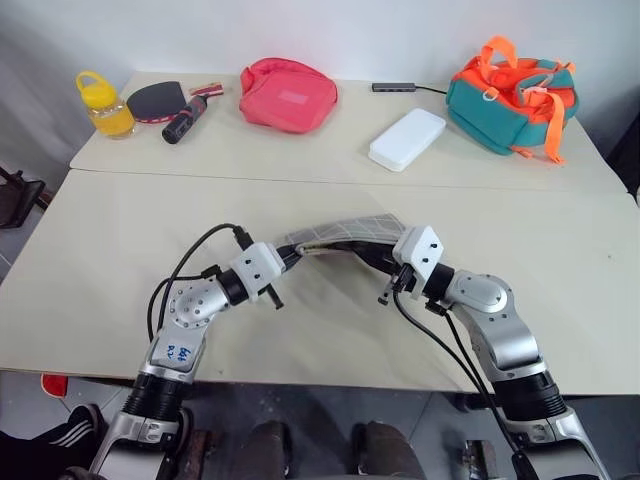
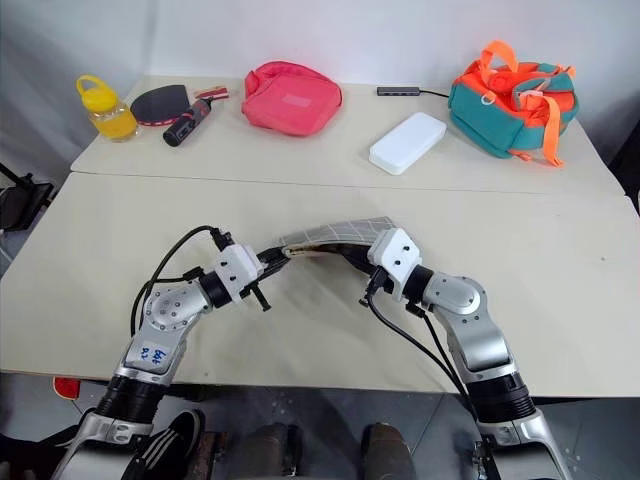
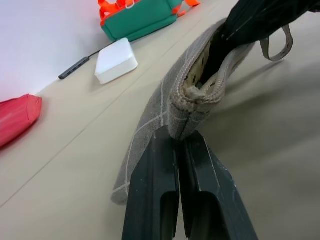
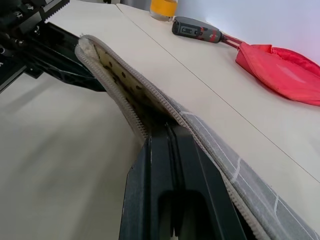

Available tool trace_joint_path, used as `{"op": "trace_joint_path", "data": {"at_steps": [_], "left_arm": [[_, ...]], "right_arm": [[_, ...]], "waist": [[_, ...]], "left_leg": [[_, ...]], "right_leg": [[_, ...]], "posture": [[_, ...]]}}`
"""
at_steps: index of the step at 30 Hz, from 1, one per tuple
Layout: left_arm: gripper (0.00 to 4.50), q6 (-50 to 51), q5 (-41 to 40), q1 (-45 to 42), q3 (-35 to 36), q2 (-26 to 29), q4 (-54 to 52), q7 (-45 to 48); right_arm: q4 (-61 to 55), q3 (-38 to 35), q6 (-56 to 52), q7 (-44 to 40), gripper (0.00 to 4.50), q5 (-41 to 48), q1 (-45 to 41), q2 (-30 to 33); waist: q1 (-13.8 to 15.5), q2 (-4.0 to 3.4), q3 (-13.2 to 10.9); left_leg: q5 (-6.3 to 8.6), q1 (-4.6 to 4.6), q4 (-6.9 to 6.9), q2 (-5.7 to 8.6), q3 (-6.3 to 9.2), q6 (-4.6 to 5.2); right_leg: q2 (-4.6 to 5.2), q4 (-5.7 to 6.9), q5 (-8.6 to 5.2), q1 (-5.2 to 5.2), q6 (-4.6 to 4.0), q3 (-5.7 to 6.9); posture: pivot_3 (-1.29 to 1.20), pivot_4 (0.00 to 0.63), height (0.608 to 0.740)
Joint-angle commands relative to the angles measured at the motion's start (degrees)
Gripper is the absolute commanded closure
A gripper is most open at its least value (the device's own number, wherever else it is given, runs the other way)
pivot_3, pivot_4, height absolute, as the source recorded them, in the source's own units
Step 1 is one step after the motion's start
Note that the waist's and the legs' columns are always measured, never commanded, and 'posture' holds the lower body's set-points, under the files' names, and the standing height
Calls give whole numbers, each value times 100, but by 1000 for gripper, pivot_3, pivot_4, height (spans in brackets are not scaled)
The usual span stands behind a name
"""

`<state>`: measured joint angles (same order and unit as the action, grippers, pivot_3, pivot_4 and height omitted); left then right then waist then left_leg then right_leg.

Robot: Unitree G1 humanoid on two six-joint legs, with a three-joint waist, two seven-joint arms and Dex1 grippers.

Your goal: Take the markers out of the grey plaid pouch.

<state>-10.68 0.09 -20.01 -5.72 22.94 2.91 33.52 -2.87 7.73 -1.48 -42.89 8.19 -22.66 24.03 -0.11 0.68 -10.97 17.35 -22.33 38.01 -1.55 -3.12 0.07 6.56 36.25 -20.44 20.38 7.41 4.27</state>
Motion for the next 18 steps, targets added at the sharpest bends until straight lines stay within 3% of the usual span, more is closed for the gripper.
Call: {"op": "trace_joint_path", "data": {"at_steps": [1,5,8,18], "left_arm": [[4500,-53,-36,-4,-35,-24,-294,8],[4500,-20,-69,5,-73,-18,-341,69],[4500,-8,-74,-1,-96,-21,-340,102],[4500,3,-86,-43,-112,-60,-300,113]], "right_arm": [[257,160,538,417,4484,-929,-276,251],[543,422,1125,582,4484,-1715,-576,532],[581,469,1314,545,3929,-1834,-681,579],[605,613,1583,399,552,-2068,-626,660]], "waist": [[-1,0,0],[-4,0,0],[-3,0,0],[-1,0,0]], "left_leg": [[0,0,1,0,-2,0],[0,0,3,0,-9,0],[0,0,2,-1,-9,-1],[-1,0,4,0,-9,-1]], "right_leg": [[1,1,0,1,0,-1],[1,9,0,10,0,-10],[0,12,0,12,0,-9],[0,15,0,11,0,-9]], "posture": [[0,150,740],[0,150,740],[0,150,740],[0,150,740]]}}
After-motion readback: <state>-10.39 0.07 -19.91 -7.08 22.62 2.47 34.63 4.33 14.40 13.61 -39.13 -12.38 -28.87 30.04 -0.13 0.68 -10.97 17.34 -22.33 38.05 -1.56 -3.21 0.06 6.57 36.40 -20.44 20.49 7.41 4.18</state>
